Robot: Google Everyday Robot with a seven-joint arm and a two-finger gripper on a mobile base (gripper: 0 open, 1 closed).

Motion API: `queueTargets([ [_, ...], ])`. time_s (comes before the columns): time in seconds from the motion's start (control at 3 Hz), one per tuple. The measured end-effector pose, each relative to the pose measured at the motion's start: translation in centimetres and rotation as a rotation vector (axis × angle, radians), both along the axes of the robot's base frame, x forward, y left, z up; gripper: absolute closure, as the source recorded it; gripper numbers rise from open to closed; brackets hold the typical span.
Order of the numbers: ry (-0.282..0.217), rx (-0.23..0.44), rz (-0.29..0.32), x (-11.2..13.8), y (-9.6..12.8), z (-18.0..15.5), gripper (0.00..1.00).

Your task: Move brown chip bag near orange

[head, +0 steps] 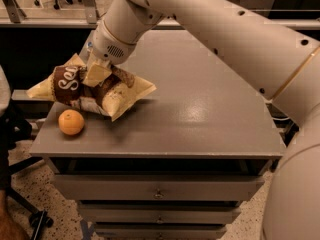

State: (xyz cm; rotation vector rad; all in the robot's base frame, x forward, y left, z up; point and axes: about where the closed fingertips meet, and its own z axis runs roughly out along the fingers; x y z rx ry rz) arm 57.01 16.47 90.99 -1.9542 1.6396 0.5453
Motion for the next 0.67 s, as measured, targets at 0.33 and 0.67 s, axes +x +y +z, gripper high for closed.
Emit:
queueTargets([
  [0.33, 0.002, -0.001, 0.003, -0.08, 0.14, -0.10, 0.53],
  [0.67, 0.003, -0.002, 0.006, -0.16, 0.28, -0.20, 0.30],
])
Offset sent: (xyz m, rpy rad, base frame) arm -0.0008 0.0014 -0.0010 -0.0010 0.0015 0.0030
